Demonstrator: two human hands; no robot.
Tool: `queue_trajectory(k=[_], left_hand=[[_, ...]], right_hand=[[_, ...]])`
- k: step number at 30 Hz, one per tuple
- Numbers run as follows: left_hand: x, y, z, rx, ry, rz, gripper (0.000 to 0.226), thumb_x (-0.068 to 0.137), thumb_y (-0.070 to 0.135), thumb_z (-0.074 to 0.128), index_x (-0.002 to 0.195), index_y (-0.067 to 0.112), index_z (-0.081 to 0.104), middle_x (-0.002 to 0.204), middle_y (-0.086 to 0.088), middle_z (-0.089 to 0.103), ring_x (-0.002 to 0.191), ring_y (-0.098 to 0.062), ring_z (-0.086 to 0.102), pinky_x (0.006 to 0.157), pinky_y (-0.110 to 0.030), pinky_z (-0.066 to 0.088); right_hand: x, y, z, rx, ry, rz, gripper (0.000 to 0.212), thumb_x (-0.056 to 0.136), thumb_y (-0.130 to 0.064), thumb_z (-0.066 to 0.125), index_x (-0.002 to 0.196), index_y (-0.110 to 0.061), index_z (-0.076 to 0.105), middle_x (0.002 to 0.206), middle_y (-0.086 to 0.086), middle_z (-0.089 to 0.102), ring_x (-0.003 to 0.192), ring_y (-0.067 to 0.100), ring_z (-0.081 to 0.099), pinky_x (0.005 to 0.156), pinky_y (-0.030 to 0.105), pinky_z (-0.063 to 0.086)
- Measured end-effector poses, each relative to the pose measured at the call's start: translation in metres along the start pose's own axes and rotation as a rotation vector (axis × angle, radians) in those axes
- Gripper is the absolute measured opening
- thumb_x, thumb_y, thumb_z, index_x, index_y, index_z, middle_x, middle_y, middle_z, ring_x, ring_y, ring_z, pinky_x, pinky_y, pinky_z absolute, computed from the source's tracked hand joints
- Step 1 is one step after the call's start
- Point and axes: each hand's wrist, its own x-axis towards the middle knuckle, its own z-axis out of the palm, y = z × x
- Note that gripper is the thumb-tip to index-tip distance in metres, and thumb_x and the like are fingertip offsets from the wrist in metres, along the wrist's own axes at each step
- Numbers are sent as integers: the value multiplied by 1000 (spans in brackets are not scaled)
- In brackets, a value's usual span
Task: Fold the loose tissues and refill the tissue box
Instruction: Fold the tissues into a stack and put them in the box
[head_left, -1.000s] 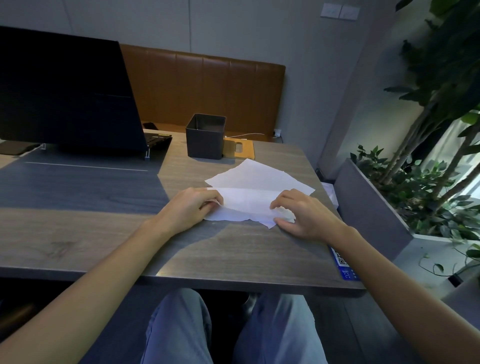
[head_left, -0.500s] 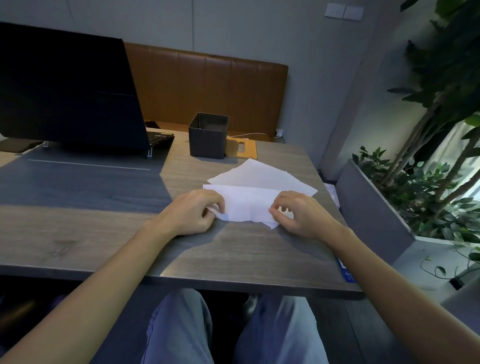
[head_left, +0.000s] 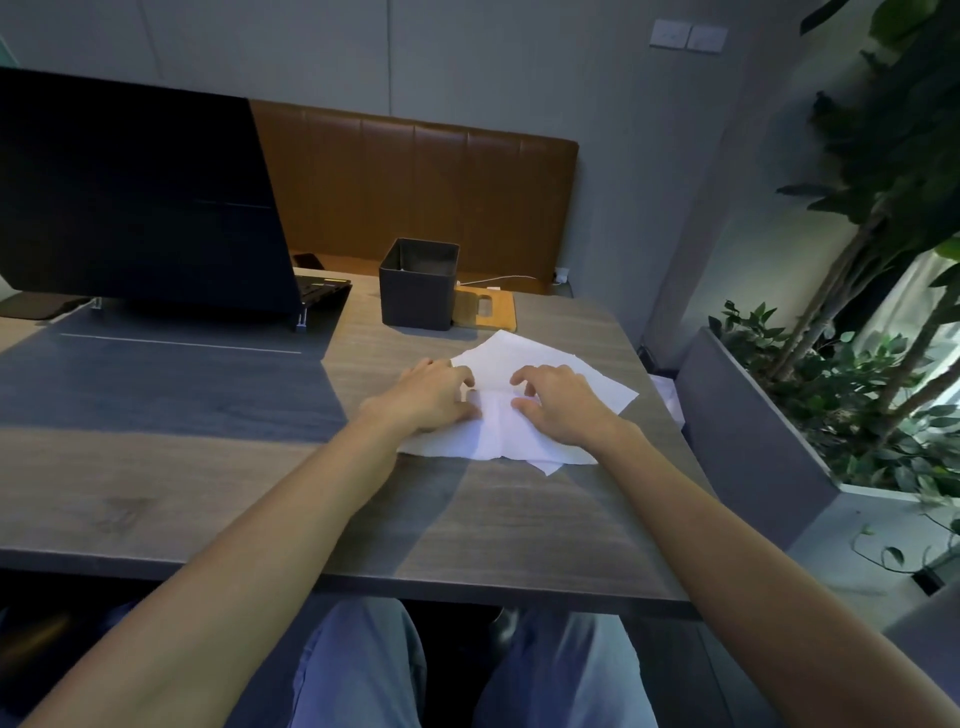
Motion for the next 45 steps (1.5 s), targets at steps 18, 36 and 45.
queue_trajectory(k=[18, 36, 45], left_hand=[[33, -17, -12, -230, 181, 54, 21, 100, 21, 61, 113, 15, 76, 113, -1, 70, 100, -17, 62, 86, -27, 48], [31, -28, -15, -199, 116, -28, 22, 91, 23, 75, 113, 24, 74, 106, 3, 68, 92, -13, 60, 74, -24, 52], [4, 11, 27, 20, 299, 304, 39, 102, 32, 47, 136, 16, 58, 135, -7, 58, 125, -27, 52, 104, -40, 40]], right_hand=[[23, 14, -28, 238, 3, 53, 13, 99, -28, 60, 107, -22, 70, 101, 3, 66, 91, 17, 59, 85, 38, 54], [21, 43, -28, 335, 4, 134, 14, 94, -17, 67, 103, -23, 76, 106, 3, 71, 101, 18, 63, 82, 29, 51], [-2, 4, 4, 79, 116, -101, 32, 102, -33, 50, 128, -19, 63, 134, 2, 63, 124, 24, 54, 109, 44, 40]])
